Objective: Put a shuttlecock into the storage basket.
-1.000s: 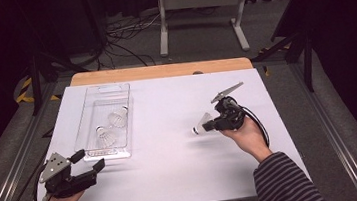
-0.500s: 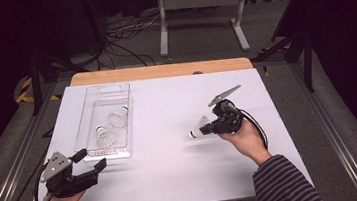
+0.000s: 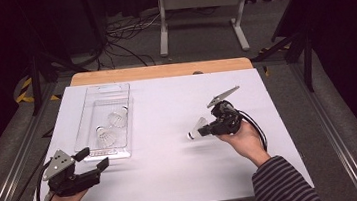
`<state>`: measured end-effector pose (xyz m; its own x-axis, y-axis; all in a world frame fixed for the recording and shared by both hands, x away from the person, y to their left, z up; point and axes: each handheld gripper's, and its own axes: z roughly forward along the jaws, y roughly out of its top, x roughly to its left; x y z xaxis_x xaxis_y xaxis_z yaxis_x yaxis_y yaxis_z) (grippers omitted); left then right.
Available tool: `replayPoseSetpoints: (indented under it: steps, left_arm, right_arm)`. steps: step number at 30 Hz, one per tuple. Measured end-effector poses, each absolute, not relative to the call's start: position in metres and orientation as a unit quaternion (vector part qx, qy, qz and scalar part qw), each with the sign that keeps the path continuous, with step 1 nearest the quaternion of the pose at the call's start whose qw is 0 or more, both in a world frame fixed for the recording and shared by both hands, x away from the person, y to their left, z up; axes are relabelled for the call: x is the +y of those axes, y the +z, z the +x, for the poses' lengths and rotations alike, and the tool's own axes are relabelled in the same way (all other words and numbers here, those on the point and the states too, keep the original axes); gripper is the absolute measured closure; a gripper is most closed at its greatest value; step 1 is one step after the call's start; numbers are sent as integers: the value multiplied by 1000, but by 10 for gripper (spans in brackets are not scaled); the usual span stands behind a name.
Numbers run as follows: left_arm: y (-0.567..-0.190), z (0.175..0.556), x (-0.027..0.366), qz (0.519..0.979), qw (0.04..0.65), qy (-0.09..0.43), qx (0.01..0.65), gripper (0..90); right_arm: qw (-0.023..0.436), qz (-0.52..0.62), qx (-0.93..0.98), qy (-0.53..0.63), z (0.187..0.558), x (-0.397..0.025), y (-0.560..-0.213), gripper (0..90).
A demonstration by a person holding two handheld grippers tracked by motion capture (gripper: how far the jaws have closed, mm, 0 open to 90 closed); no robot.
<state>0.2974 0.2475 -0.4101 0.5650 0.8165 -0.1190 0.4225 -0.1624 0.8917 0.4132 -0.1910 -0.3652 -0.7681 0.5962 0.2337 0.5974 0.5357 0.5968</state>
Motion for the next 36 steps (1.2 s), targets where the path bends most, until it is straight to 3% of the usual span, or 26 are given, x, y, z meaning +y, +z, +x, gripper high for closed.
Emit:
replayPoseSetpoints:
  steps: [36]
  left_arm:
    - [-398, 310, 198, 771, 493, 161, 370, 254]
  right_arm:
    - [16, -325, -876, -357, 408, -182, -365, 900]
